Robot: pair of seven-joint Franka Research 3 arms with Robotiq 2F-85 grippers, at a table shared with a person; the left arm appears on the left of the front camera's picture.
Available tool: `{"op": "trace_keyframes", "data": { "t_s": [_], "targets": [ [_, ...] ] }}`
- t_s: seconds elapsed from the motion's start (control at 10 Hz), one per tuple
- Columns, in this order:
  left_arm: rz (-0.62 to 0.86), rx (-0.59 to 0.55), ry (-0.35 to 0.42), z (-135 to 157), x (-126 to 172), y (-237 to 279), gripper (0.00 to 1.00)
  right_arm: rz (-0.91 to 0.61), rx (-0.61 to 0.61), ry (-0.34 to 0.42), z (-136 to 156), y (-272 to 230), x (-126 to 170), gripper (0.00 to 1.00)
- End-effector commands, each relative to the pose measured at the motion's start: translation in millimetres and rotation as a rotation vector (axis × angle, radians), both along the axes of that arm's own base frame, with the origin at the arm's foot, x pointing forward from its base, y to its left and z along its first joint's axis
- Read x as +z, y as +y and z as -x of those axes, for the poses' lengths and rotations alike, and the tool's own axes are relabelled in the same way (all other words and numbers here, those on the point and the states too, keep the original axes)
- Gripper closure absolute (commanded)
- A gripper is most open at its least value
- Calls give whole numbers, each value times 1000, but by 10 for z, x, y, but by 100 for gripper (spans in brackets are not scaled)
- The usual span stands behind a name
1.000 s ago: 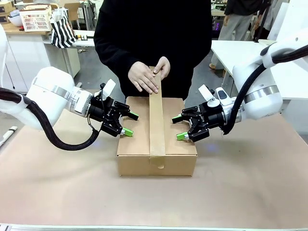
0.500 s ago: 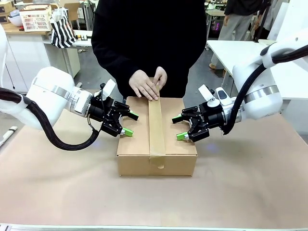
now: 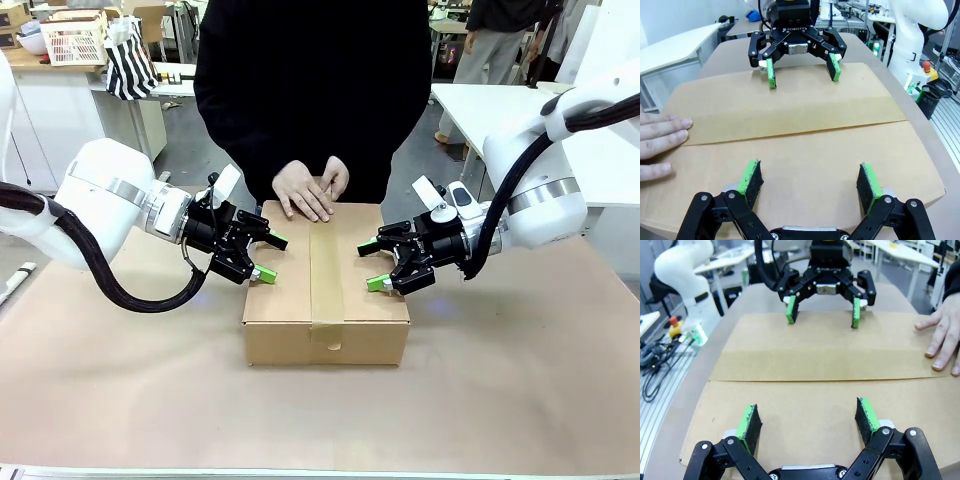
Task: Pack the gift set into the box.
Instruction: Press and hold the closed box until the human finishes sealing it.
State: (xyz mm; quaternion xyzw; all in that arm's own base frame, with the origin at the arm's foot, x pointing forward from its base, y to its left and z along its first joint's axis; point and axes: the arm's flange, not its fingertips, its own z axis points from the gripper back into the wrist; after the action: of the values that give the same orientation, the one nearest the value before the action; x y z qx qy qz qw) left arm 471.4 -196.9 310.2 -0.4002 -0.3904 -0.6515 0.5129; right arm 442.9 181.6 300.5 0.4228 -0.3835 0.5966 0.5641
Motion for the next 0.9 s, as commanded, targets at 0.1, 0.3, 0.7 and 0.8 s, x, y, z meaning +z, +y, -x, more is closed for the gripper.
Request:
{"op": "trace_keyframes", "data": {
  "t_s": [0.1,0.3,0.7,0.8],
  "targets": [
    [-5,0,9,10,-34,5,0,0,3,-9,6,-5,-12,0],
    [-5,0,9,10,-34,5,0,0,3,-9,6,-5,-12,0],
    [-5,0,9,10,-34,5,0,0,3,-9,6,-5,-12,0],
    [-5,0,9,10,-34,5,0,0,3,-9,6,-5,-12,0]
  ]
}}
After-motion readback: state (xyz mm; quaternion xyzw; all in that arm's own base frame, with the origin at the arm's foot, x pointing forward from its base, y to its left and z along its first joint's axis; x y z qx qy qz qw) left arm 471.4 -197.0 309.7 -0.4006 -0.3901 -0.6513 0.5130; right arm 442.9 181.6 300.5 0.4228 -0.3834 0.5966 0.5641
